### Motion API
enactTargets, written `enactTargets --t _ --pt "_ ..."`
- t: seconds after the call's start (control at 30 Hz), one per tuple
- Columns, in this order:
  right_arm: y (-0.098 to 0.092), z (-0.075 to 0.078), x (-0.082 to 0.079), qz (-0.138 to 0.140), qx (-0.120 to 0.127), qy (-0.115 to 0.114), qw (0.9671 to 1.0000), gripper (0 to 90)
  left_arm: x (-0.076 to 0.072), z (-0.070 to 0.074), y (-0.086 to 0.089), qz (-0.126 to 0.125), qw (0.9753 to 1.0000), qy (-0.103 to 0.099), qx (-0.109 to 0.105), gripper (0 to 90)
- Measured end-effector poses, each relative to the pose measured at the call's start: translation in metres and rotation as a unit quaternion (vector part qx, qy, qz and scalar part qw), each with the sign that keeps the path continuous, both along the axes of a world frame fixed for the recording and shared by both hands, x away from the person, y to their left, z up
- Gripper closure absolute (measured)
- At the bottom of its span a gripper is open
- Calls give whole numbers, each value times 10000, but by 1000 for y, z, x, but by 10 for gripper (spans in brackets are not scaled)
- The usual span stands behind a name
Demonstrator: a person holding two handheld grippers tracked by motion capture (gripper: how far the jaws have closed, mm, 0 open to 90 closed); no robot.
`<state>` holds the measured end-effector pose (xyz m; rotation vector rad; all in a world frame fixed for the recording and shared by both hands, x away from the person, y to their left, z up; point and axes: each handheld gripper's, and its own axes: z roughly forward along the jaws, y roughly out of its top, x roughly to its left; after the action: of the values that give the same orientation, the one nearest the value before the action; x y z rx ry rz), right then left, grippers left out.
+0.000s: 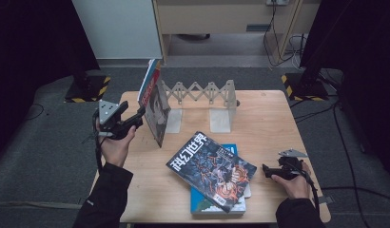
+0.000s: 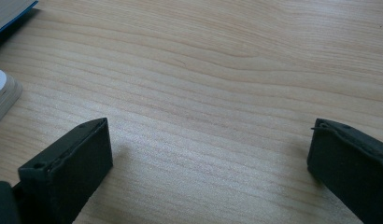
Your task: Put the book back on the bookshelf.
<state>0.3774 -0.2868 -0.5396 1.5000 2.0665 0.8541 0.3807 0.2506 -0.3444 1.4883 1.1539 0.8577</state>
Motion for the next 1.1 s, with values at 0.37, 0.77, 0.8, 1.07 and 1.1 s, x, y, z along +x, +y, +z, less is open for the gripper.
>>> enactTargets --t 0.37,0.77,0.8,1.07,1.1 --pt "-1 3 -1 -110 33 18 9999 97 -22 -39 18 -77 9987 507 -81 316" --pt "0 20 -8 -92 217 -167 9996 189 -25 -86 10 -346 9925 1169 -49 299" --pt "1 22 -9 -103 253 -190 9994 189 -25 -89 9 -383 9918 1217 -22 293" --pt "7 36 -17 98 527 -443 9976 189 -23 -111 1 -599 9859 1561 -95 272" --pt "9 38 -18 133 539 -490 9973 189 -22 -113 0 -619 9852 1593 -108 270"
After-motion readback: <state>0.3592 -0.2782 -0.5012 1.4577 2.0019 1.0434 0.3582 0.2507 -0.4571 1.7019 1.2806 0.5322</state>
